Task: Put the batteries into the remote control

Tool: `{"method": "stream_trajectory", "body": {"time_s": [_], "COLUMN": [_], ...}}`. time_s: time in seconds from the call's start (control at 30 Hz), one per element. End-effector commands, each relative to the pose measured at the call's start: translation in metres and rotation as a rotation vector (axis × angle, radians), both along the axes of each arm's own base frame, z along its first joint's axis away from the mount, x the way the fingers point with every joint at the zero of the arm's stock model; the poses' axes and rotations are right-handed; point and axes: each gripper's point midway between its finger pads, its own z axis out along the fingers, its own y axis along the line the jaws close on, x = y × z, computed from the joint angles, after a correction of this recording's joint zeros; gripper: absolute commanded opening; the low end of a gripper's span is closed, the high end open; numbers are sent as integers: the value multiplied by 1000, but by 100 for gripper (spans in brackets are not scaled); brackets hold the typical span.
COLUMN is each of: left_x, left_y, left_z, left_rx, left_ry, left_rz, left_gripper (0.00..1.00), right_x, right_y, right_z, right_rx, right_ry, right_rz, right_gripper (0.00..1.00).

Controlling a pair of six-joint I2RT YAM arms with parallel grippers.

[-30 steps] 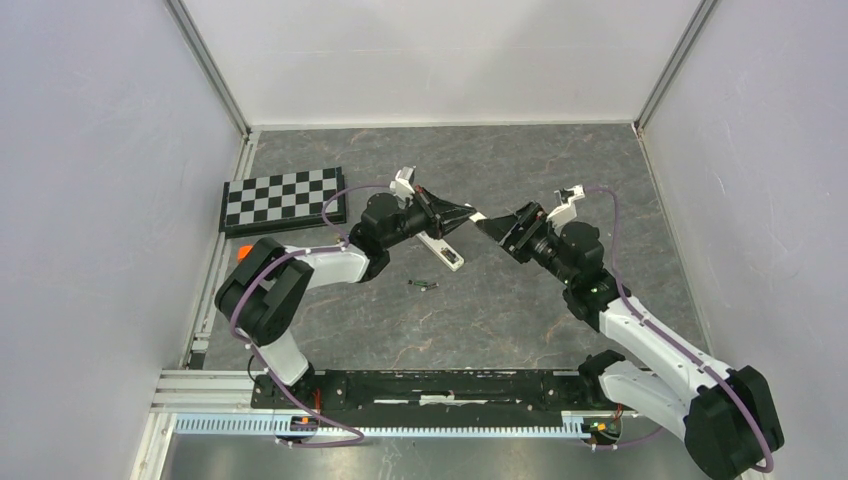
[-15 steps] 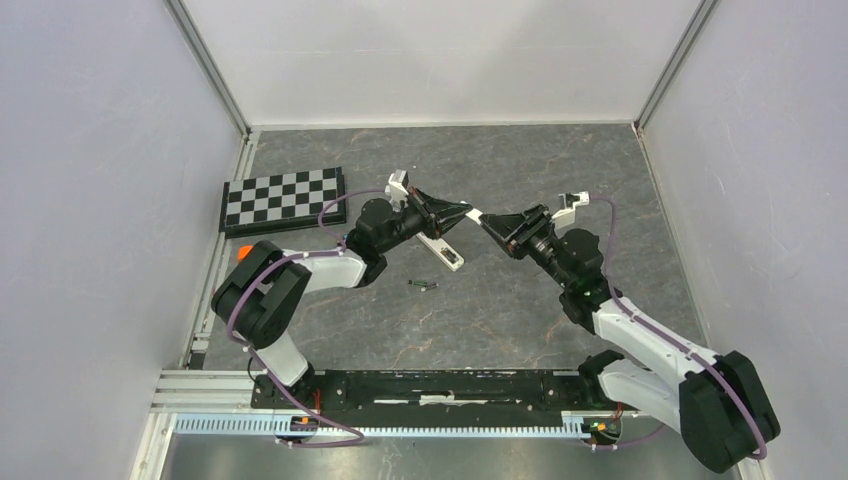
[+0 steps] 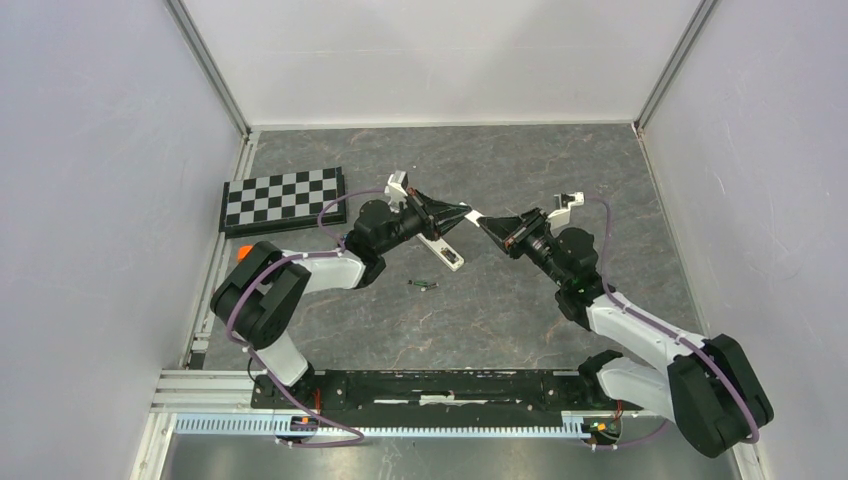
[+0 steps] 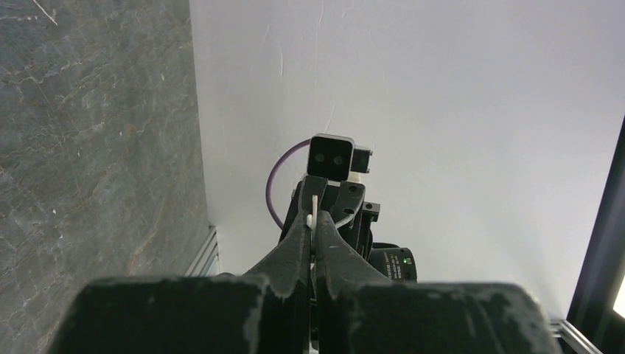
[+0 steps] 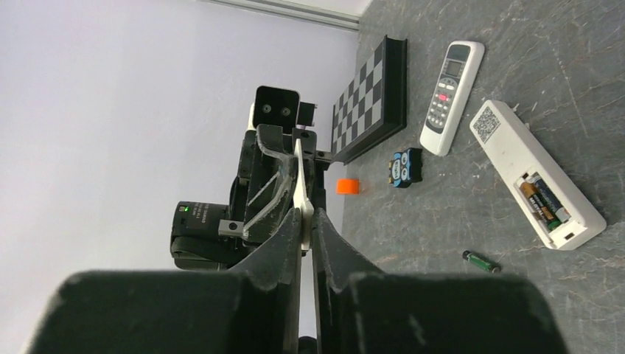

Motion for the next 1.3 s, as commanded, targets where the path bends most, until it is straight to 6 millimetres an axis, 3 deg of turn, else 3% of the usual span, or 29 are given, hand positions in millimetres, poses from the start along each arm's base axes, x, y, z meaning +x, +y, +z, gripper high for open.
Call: {"method": "stream_trajectory", "body": {"time_s": [0.0,0.07,0.1,0.2,0.27,0.33,0.4,0.53,0.67,0.8,0.97,1.27], "left_x": [-16,-17,-17,-15,-10,-6,-2,5,7,11,16,18], "left_y": [-1,-1,0,11,27,48,73,126,149,144,128,119], "left_z": [19,15,11,-1,-23,-30,-46,-83,-110,-125,-138,-151], "left_rx": [-41,-29,-17,68,226,374,532,731,780,763,722,676], "left_ry": [-50,-48,-43,-67,-63,-118,-117,-41,12,37,77,109], "left_rz": [-61,-68,-65,-34,13,66,121,178,137,41,-60,-92], "left_gripper": [4,12,25,52,67,79,86,87,85,79,65,60], "right_x": [-3,-3,-3,-4,-7,-10,-15,-24,-30,-19,-1,19], "right_y": [3,4,4,3,4,7,12,27,39,40,48,54], "right_z": [3,0,-2,-9,-19,-33,-49,-74,-90,-94,-97,-102], "right_rx": [32,28,25,14,-8,-40,-58,-90,-115,-100,-81,-54], "right_ry": [-20,-16,-13,-1,15,41,83,144,156,139,142,160], "right_rz": [17,23,25,15,6,1,2,18,41,7,-28,-60], "right_gripper": [6,0,0,0,0,0,0,0,0,0,0,0]}}
